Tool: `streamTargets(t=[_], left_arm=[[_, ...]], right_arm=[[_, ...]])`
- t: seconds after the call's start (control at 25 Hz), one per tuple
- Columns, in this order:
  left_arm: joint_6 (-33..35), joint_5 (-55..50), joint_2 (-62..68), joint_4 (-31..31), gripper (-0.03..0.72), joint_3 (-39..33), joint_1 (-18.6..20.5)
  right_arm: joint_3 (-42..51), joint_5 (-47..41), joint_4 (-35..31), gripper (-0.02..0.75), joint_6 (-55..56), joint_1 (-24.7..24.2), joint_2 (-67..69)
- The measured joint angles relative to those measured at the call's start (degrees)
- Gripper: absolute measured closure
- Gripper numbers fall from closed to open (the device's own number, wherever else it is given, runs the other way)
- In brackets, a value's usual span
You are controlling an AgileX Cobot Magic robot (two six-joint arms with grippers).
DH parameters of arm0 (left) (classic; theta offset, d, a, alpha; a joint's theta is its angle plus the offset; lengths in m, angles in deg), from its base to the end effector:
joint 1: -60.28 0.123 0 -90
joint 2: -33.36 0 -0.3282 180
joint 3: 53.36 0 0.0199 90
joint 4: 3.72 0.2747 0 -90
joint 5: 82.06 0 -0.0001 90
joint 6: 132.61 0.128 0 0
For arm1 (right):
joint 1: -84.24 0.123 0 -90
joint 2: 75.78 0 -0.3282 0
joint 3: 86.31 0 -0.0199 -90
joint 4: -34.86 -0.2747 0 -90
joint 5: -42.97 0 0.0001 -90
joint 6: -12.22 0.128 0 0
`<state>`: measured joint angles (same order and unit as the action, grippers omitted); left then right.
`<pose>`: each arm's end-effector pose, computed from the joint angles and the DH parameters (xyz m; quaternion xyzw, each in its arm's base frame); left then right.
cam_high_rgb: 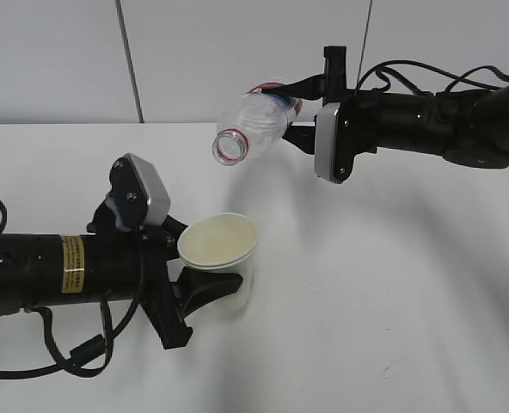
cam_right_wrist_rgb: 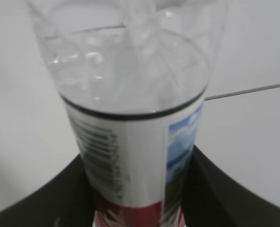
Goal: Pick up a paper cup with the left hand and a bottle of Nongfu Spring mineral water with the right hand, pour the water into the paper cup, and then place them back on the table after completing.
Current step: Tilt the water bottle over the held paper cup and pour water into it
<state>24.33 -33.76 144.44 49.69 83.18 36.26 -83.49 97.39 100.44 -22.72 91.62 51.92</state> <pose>0.2813 -0.2093 0.1373 0.4465 0.7109 -0.2957 0.4560 0.4907 0.1591 0.2036 -0.6916 0.2879 -0.1350 0.6485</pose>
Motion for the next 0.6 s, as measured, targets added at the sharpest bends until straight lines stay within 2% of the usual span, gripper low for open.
streamTargets(t=[0.16,0.6], left_arm=[[-1.58,-1.67,0.0,0.06,0.302,1.38,-1.22],[-3.51,-1.74,0.0,-1.9,0.302,1.68,-1.33]], right_arm=[[-0.42,0.0,0.0,0.385,-0.36,0.0,0.0],[-0.5,0.0,0.0,0.385,-2.88,0.0,0.0]])
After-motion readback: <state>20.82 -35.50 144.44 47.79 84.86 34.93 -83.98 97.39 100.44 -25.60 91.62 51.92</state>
